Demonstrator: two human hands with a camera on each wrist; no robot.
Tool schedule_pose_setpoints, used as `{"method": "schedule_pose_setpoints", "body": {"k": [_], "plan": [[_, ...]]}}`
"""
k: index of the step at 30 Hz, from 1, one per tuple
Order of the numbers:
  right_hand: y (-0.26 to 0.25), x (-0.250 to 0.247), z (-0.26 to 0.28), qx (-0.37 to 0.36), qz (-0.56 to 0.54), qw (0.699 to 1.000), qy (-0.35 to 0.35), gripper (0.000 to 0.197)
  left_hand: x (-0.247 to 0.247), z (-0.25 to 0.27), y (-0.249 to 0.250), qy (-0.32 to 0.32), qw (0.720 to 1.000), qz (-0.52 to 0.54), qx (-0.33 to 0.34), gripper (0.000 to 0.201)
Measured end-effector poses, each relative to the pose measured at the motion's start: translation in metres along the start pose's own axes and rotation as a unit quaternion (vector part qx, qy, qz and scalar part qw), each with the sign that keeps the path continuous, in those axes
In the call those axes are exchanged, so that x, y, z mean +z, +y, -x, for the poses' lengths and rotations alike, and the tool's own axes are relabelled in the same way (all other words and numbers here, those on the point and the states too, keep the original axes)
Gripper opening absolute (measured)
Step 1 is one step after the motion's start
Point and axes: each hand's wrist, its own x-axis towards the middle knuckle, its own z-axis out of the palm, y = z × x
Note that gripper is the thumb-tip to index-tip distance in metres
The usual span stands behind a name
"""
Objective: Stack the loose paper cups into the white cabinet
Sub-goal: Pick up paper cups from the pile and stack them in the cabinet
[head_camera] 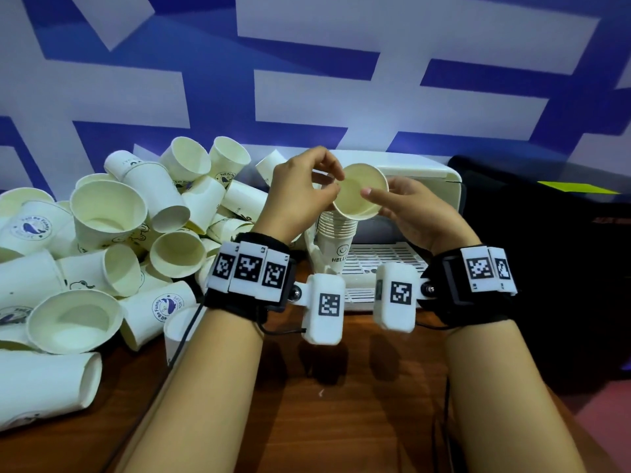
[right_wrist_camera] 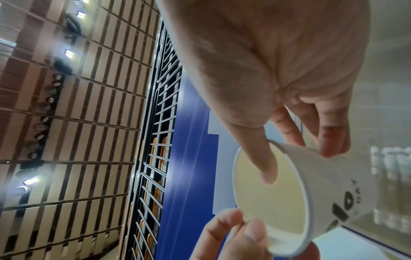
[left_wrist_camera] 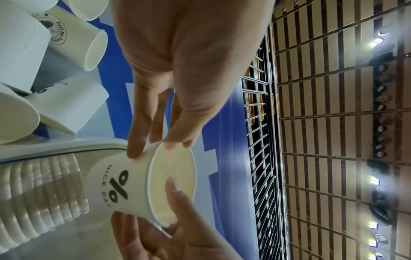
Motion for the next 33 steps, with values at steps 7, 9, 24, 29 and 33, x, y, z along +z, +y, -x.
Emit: {"method": "schedule_pose_setpoints", "body": {"k": [7, 9, 24, 29, 33], "plan": [[0.009, 0.002, -0.001, -0.01, -0.037, 0.999, -0.015, 0.024, 0.004, 0.001, -0.009, -0.033, 0.999, 0.003, -0.016, 0.027], [0.014, 0.004, -0.004, -0.01, -0.054, 0.998, -0.01, 0.025, 0.005, 0.001, -0.012, -0.03, 0.999, 0.0, -0.018, 0.031], [0.021, 0.002, -0.012, -0.002, -0.069, 0.998, -0.008, 0.03, 0.008, -0.001, -0.015, -0.028, 0.998, -0.053, 0.004, 0.031], [0.021, -0.015, -0.008, -0.003, -0.03, 0.997, -0.066, 0.045, 0.003, 0.001, -0.006, -0.09, 0.992, -0.088, 0.019, 0.027], [0.024, -0.016, -0.007, -0.017, -0.047, 0.996, -0.076, 0.049, 0.005, 0.001, -0.007, -0.101, 0.989, -0.101, 0.025, 0.031]]}}
